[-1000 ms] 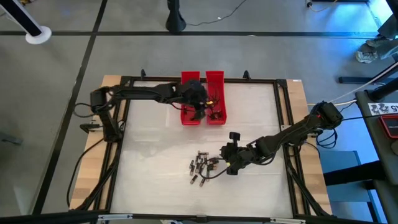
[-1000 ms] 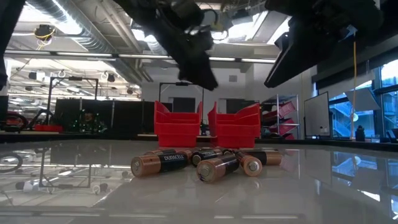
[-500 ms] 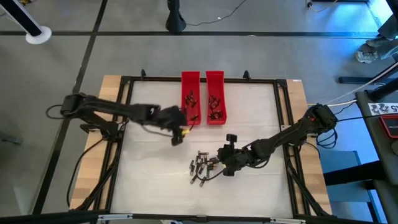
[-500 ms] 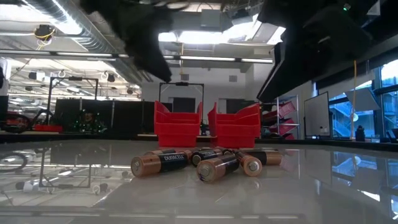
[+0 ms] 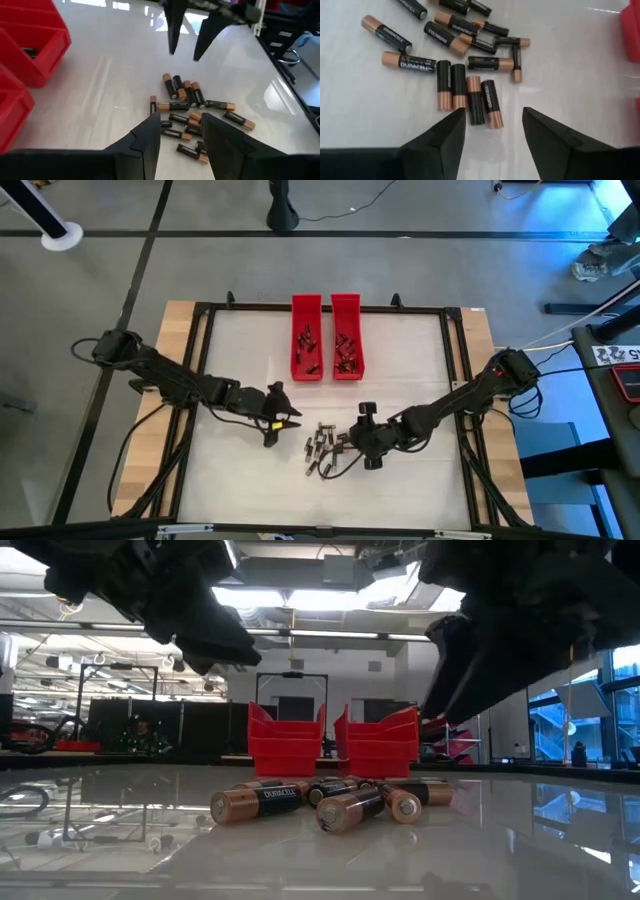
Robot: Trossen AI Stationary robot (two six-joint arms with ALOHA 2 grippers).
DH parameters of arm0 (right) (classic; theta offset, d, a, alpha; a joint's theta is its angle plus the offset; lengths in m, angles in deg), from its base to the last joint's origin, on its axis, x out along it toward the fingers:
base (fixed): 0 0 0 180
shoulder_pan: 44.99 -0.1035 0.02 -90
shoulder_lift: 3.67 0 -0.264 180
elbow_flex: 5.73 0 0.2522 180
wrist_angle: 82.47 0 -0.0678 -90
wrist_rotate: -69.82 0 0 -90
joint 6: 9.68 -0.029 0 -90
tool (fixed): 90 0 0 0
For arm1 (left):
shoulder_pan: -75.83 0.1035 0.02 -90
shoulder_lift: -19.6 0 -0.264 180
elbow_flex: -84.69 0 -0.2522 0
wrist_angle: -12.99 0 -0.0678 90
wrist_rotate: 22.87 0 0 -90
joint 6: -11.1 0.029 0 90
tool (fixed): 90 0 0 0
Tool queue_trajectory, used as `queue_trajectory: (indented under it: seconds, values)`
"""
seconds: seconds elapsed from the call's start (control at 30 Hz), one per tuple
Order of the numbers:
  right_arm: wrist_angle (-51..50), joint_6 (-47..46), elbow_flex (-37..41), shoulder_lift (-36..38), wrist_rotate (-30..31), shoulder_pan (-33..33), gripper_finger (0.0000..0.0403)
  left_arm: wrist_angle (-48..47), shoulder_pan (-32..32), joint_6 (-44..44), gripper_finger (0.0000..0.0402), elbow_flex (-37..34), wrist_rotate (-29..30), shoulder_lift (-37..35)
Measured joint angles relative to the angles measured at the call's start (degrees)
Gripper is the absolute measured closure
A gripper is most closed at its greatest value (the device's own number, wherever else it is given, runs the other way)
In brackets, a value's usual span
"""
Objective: Sort batteries
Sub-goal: Put the large black battery into the left red bin
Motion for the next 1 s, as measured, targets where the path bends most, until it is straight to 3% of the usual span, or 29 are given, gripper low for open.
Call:
queue_trajectory:
  seconds: [0.43,1.0]
  values:
    - [2.13,2.64,0.00,-4.59,-2.97,4.53,0.0229,0.90,-1.44,1.16,0.0270,0.00,0.07,0.04]
    - [2.93,2.63,-0.04,-6.77,-3.74,4.52,0.0231,0.82,-1.71,1.02,0.0270,0.00,0.60,0.02]
